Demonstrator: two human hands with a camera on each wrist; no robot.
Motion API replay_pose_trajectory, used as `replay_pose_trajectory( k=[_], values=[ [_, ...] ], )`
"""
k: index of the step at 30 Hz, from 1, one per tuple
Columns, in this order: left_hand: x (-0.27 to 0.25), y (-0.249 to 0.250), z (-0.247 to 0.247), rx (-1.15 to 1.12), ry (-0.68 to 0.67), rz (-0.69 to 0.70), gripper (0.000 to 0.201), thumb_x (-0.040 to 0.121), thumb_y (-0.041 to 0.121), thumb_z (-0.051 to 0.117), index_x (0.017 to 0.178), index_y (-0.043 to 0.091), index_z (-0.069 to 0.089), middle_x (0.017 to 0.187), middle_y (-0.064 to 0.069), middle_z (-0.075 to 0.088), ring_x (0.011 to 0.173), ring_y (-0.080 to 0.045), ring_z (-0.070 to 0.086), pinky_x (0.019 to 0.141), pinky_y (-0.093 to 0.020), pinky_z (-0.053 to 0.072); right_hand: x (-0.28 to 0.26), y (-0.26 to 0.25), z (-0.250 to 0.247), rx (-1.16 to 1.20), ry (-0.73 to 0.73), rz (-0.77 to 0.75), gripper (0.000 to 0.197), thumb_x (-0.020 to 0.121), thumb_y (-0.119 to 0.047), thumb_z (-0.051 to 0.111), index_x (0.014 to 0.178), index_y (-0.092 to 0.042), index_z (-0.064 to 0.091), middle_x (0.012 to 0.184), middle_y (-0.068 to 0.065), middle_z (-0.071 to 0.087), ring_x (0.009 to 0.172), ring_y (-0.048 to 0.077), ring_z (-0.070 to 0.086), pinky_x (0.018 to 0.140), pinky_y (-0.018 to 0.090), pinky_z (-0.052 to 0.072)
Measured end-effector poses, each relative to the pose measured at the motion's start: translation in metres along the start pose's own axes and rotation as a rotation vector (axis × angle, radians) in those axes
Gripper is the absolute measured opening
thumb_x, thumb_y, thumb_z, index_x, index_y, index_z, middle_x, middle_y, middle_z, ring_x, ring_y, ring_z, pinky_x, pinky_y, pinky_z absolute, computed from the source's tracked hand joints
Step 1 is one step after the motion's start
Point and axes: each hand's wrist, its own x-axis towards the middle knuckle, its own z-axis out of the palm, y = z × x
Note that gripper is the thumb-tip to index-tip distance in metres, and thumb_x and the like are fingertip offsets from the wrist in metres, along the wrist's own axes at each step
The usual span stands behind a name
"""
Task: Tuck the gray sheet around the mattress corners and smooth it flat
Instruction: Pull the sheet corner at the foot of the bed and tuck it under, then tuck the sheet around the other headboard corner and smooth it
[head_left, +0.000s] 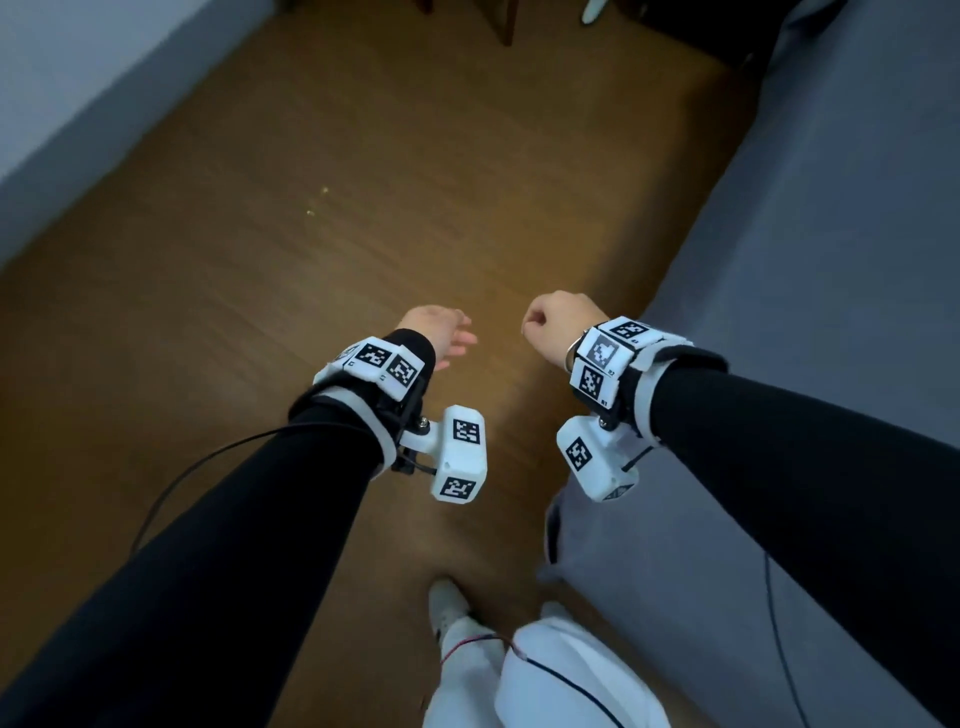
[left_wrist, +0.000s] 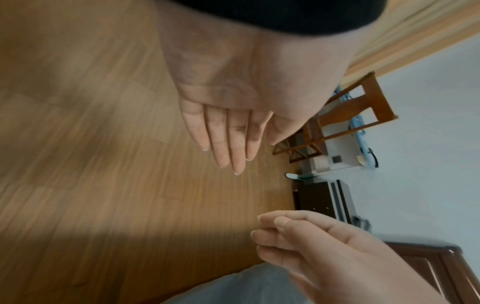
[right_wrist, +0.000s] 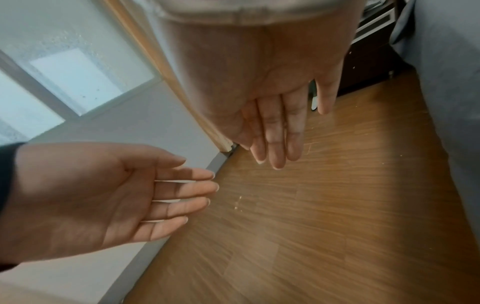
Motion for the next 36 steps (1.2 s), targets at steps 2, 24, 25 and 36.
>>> replay_pose_trajectory(
  k=[2, 24, 25, 36],
  values=[
    [-0.001, 0.049, -0.004, 0.046, -0.007, 0.003, 0.034, 0.099, 0.021, 0.034, 0.126, 0.012, 0.055, 0.112, -0.002, 0.067, 0.097, -0.014, 0.057, 0.087, -0.030, 0.041, 0.013, -0.005, -0.026, 0.059, 0.019, 0.022, 0.026, 0.090, -0.017, 0.044, 0.095, -0.018, 0.069, 0.103, 0.005, 0.071, 0.090, 0.026, 0.065, 0.074, 0.028, 0.049],
    [0.170, 0.628, 0.150, 0.402, -0.324, 0.401, 0.033, 0.096, 0.015, 0.038, 0.121, 0.008, 0.059, 0.107, -0.006, 0.069, 0.092, -0.015, 0.060, 0.085, -0.028, 0.047, 0.309, 0.148, -0.437, 0.339, 0.325, 0.464, 0.031, 0.090, -0.015, 0.040, 0.092, -0.010, 0.071, 0.097, 0.010, 0.072, 0.090, 0.028, 0.067, 0.084, 0.039, 0.056],
    [0.182, 0.652, 0.164, 0.422, -0.345, 0.415, 0.032, 0.096, 0.016, 0.039, 0.121, 0.008, 0.059, 0.109, -0.007, 0.069, 0.092, -0.015, 0.060, 0.090, -0.030, 0.047, 0.324, 0.160, -0.457, 0.352, 0.338, 0.472, 0.031, 0.090, -0.015, 0.041, 0.092, -0.011, 0.071, 0.096, 0.010, 0.072, 0.090, 0.028, 0.067, 0.085, 0.039, 0.056],
    [0.313, 0.874, 0.359, 0.648, -0.524, 0.445, 0.033, 0.096, 0.017, 0.042, 0.122, 0.006, 0.058, 0.100, -0.008, 0.068, 0.076, -0.012, 0.058, 0.069, -0.025, 0.043, 0.470, 0.341, -0.632, 0.445, 0.508, 0.731, 0.028, 0.084, -0.018, 0.044, 0.089, -0.012, 0.071, 0.096, 0.010, 0.072, 0.091, 0.032, 0.066, 0.085, 0.038, 0.055]
  ],
)
